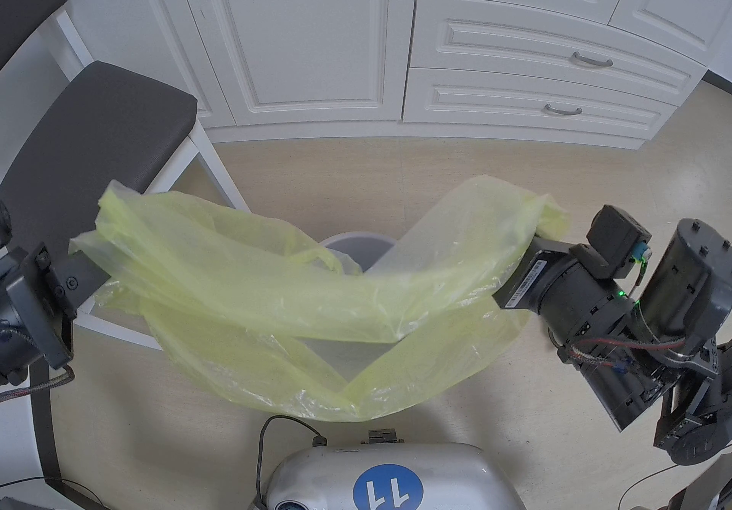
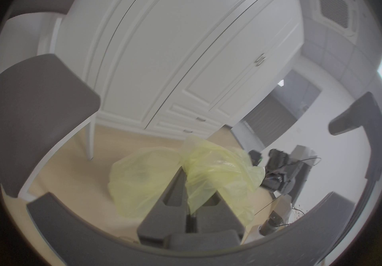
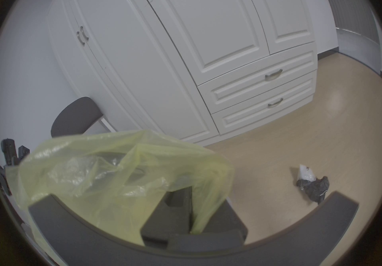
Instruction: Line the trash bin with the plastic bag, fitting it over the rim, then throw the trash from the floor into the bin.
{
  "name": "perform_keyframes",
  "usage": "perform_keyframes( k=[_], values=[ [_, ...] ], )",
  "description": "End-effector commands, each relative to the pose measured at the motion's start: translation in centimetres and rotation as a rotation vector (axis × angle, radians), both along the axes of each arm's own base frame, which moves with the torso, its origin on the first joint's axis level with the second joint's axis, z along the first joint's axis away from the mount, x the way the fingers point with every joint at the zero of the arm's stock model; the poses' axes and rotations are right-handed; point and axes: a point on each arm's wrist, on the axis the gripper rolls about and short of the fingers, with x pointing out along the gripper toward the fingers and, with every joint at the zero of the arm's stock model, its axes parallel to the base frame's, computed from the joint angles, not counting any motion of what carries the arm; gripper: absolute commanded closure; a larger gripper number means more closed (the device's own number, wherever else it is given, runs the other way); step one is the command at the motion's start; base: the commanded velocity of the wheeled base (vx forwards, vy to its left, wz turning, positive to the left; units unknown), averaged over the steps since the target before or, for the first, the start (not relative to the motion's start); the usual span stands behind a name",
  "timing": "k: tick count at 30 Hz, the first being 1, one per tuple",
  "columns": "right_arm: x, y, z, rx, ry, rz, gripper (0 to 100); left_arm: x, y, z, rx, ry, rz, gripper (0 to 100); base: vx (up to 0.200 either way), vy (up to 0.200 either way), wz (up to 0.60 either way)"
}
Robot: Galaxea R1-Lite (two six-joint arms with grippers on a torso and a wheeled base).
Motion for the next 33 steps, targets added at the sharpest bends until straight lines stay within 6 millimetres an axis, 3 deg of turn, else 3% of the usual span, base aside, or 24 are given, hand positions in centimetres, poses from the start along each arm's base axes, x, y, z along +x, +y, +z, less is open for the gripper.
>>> perform_keyframes(
  k=[1, 6, 13, 25, 33],
  values=[
    [-1.1, -0.2, 1.4, -0.047, -0.033, -0.087, 100, -0.5, 0.8, 3.8, 0.048, 0.104, 0.167, 100, 0.0, 0.0, 0.0],
    [-1.7, -0.2, 1.0, -0.064, -0.039, -0.084, 100, -0.5, 1.0, 3.9, 0.123, 0.188, 0.251, 100, 0.0, 0.0, 0.0],
    [-2.3, -1.2, -1.5, -0.256, -0.013, -0.09, 100, -0.1, 1.1, 2.9, 0.232, 0.163, 0.354, 100, 0.0, 0.0, 0.0],
    [-4.3, -4.8, -6.8, -0.699, 0.049, -0.083, 100, 0.0, 0.9, 1.5, 0.311, 0.166, 0.338, 100, 0.0, 0.0, 0.0],
    [-5.0, -5.8, -8.6, -0.831, 0.072, -0.056, 100, -0.2, 1.0, 1.3, 0.327, 0.154, 0.335, 100, 0.0, 0.0, 0.0]
  ],
)
